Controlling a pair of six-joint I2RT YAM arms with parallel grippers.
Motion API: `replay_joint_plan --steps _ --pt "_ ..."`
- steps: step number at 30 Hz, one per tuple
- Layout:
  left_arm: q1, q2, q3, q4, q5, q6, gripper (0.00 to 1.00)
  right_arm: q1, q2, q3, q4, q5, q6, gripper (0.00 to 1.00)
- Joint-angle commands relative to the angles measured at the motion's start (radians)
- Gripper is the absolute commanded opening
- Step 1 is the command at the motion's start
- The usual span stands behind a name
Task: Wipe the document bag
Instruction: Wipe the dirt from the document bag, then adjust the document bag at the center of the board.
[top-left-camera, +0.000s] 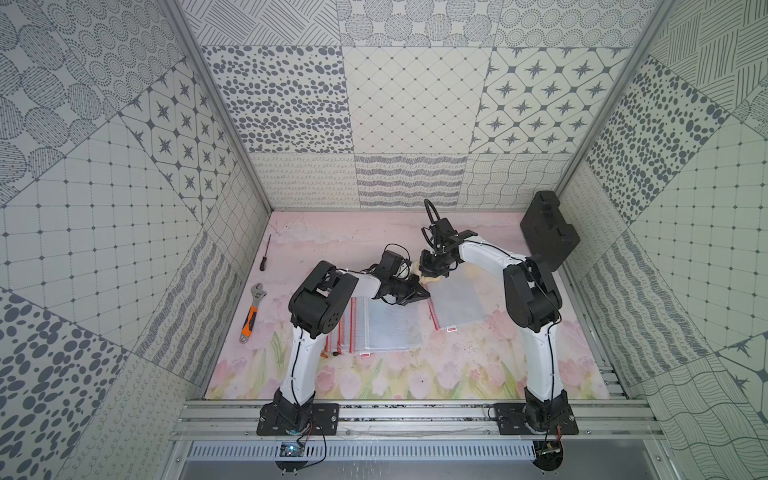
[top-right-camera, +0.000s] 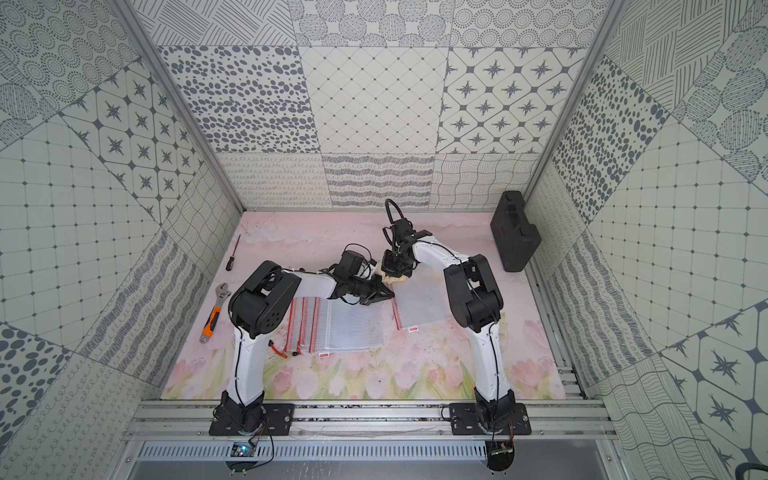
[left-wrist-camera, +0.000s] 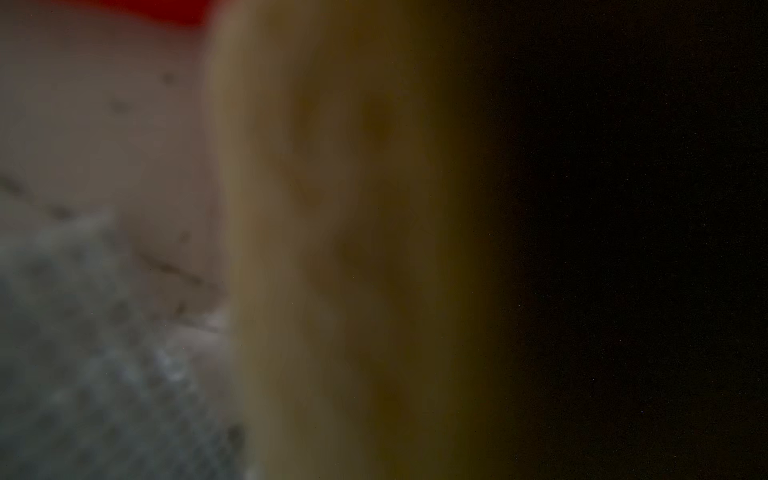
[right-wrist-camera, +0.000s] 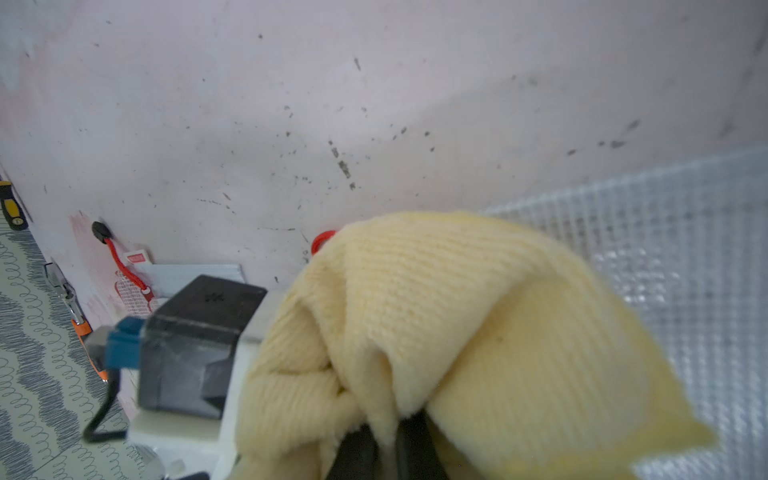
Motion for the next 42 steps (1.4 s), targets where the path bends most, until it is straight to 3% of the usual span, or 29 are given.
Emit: replay_joint_plan --steps 1,8,11,14,19,23,27,34,38,42 --pt "0.003 0.049 -0.029 -0.435 -0.363 0.032 0.00 -0.099 0.026 0.017 -0.028 0.032 0.007 0.00" --pt "0.003 0.054 -0.026 -0.434 -0.355 0.033 0.00 -0.386 -0.120 -0.208 -0.038 0.062 -0.077 0.00" --pt "0.003 0.057 -0.023 -0.433 -0.354 0.035 0.00 -0.443 -0.196 -0.267 -0.040 0.063 -0.100 0.00" --pt "0.003 0.068 -0.012 -0.439 -0.349 0.036 0.00 -0.368 -0.237 -0.282 -0.022 0.046 -0.078 0.00" --pt "0.003 0.075 -0.003 -0.447 -0.346 0.036 0.00 -0.111 -0.167 -0.209 -0.003 0.033 -0.027 0.00" --pt "0.003 0.064 -0.016 -0.443 -0.352 0.036 0.00 -0.056 -0.102 -0.219 0.036 0.018 0.013 0.00" --pt "0.003 0.058 -0.023 -0.438 -0.355 0.037 0.00 -0.149 -0.148 -0.358 0.090 -0.006 0.015 0.00" --pt "0.004 0.054 -0.022 -0.434 -0.353 0.040 0.00 -0.468 -0.376 -0.593 0.043 0.019 -0.087 0.00" --pt "0.006 -0.115 -0.120 -0.362 -0.412 0.054 0.00 -0.503 -0.500 -0.581 -0.009 0.026 -0.110 0.00" --pt "0.005 -0.446 -0.165 -0.560 -0.657 0.187 0.00 -0.501 -0.581 -0.549 -0.029 0.004 -0.093 0.00"
